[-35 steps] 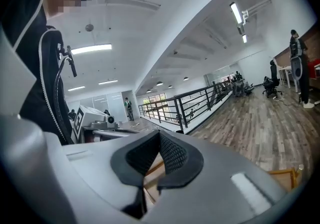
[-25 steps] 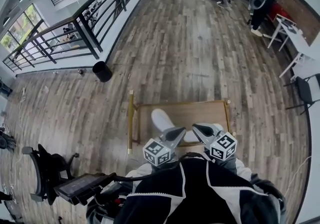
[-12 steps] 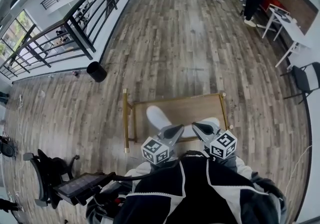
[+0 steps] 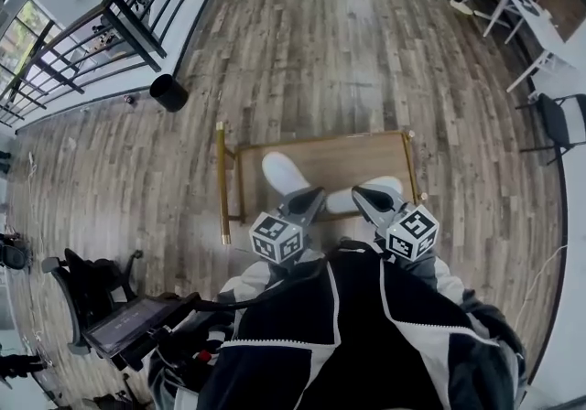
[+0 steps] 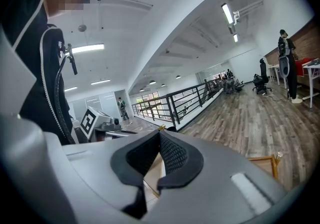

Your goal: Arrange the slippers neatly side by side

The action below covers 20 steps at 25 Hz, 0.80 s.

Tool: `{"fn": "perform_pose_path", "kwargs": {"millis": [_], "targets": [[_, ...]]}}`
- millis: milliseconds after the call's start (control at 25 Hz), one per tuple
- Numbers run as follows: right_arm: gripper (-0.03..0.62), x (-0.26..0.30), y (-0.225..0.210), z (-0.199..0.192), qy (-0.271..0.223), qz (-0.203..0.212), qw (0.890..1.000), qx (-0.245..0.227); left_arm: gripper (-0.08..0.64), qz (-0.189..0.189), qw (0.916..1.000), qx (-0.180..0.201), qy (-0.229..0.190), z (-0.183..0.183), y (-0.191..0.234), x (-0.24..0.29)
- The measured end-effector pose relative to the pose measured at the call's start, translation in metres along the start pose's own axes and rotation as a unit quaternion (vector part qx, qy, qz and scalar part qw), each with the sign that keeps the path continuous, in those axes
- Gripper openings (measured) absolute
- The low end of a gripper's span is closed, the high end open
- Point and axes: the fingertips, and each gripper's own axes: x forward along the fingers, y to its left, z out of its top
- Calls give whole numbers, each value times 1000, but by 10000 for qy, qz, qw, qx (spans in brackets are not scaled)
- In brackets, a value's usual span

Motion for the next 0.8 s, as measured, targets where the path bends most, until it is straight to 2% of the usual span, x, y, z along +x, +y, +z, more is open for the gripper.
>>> {"fn": "perform_pose_path", "kwargs": {"millis": [160,200,240,320,520,640,800], "targets": [[5,-2,3,0,-39,29,10000,-67,8,624,9963,-423,405,-29,41,0],[5,-2,3,0,-51,41,9999,-81,38,759,9946,-494,516,-38,53,1],[5,-1,2,1,-60,48,9999,-89,98,908,9923,-556,633,-46,66,2],[5,-2,0,0,-63,33,9999,-75,124,1261,9854,-697,903,-66,95,3],[5,-14,-10,-1,25,-119,9999,39,239,2034,9562,-1315,1641,-119,157,13],[5,-22,-14,-2,53,-258,9996,93,281,2333,9374,-1885,1771,-141,184,21],[5,-39,-9,-9,104,-495,9987,105,291,2636,9167,-2279,1953,-169,209,22]]}}
